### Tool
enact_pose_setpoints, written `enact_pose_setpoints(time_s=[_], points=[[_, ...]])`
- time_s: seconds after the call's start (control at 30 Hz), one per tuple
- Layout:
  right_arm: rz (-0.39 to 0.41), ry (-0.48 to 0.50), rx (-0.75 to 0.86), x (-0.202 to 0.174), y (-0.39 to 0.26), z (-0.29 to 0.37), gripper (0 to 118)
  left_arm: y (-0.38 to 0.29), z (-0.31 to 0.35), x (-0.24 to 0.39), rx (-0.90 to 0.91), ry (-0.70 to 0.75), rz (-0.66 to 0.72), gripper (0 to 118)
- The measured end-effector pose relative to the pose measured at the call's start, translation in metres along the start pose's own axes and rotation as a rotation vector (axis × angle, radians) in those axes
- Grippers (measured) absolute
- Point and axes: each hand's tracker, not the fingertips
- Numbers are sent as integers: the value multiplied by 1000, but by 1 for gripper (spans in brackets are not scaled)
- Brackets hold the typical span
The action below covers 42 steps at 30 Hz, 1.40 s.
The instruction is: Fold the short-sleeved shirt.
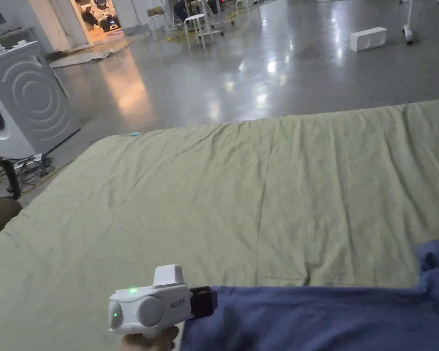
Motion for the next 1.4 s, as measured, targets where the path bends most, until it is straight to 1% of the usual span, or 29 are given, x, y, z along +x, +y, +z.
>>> enact_pose_setpoints(time_s=[0.07,0.13,0.17,0.2,0.23,0.3,0.4,0.47,0.5,0.53,0.6,0.63,0.67,0.7,0.77,0.8,0.87,1.0,1.03,1.07,1.1,1.13,1.17,1.2,1.23,1.27,1.3,1.37,1.4], points=[[-8,16,-18,0,-1,-4,0,-3,-6,13,-48,-2,-10,55],[1,12,-32,-3,-4,-8,0,-5,-5,24,-30,37,-58,51],[2,16,-45,-1,-7,-11,0,-5,-3,29,-24,48,-98,46],[-3,19,-56,0,-9,-14,0,-6,-5,31,-27,47,-135,32],[-13,23,-64,1,-10,-17,0,-6,-6,35,-32,42,-168,13],[-32,36,-73,6,-13,-20,0,-6,-9,47,-60,58,-230,10],[-36,41,-66,13,-8,-27,0,-2,-23,49,-112,80,-295,10],[4,32,-47,24,2,-35,0,7,-26,48,-164,68,-264,10],[41,20,-37,31,11,-44,3,13,-27,48,-191,56,-252,10],[70,6,-37,40,21,-57,17,17,-28,46,-212,47,-247,10],[98,-4,-55,65,41,-91,51,23,-28,45,-243,32,-239,9],[77,-7,-131,80,49,-114,64,26,-29,43,-253,29,-228,9],[56,-6,-160,96,59,-140,64,28,-30,42,-264,23,-212,9],[2,-1,-260,117,62,-167,64,30,-31,40,-272,19,-194,9],[-56,-35,-321,143,67,-212,64,30,-29,39,-278,11,-180,9],[-61,-73,-377,155,71,-236,64,29,-28,39,-277,9,-179,9],[-79,-131,-408,173,76,-276,64,27,-28,39,-267,7,-189,9],[7,-281,-506,190,65,-337,64,18,-22,51,-215,42,-270,9],[44,-282,-554,192,60,-348,64,15,-19,55,-207,49,-299,9],[68,-235,-583,192,57,-351,64,13,-19,57,-200,52,-323,9],[103,-257,-525,183,60,-345,61,12,-19,58,-198,54,-338,9],[154,-241,-480,176,62,-338,39,12,-24,55,-201,54,-339,9],[204,-198,-461,171,61,-334,6,12,-25,54,-203,54,-339,9],[214,-137,-507,167,59,-334,2,11,-25,54,-201,55,-340,9],[234,-152,-529,153,57,-331,2,9,-23,54,-195,55,-338,9],[258,-147,-535,152,55,-332,2,10,-23,52,-185,53,-327,9],[252,-160,-522,154,55,-331,2,8,-20,50,-168,51,-312,9],[68,-161,-467,166,66,-321,2,9,-7,42,-136,21,-300,8],[18,-139,-409,167,71,-305,2,10,4,35,-96,1,-258,7]])
